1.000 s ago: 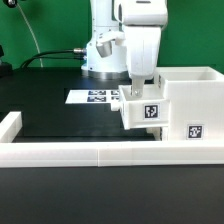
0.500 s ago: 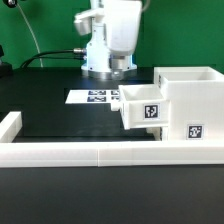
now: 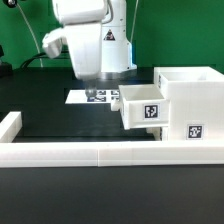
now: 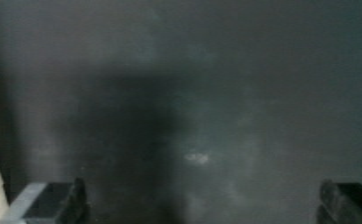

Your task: Assemble drawer

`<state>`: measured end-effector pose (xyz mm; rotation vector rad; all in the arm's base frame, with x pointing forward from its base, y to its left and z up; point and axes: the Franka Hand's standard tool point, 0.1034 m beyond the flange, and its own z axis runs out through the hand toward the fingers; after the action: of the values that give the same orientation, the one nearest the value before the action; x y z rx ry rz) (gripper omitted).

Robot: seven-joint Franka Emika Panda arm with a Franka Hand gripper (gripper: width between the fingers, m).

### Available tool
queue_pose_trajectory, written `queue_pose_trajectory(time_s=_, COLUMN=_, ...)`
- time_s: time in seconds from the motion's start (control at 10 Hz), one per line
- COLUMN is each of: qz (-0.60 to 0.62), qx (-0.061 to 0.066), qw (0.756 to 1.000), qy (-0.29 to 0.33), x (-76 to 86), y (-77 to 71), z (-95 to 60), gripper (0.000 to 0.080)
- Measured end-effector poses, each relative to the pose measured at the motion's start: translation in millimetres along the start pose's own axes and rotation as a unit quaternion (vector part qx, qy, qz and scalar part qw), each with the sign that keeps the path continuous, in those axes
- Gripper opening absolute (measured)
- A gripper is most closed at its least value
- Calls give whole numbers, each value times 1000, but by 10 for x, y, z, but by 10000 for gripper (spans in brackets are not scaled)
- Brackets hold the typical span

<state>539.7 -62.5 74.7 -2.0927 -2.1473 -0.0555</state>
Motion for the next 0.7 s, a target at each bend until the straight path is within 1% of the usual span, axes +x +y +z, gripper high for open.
queue_pose_trajectory(time_s=0.1, qz=4, qx=5, qw=1000, qy=10, x=62, y=61, z=47, gripper=649)
queue_pose_trajectory(time_s=0.2, qz=21, qx=7, qw=1000, qy=12, x=157, y=88, z=78, gripper=649)
queue_pose_trajectory(time_s=0.5, qz=54, qx=12, qw=998, qy=14, x=344, y=74, z=129, gripper=649)
queue_pose_trajectory(time_s=0.7, qz=64, qx=13, qw=998, qy=15, x=477, y=42, z=184, gripper=649)
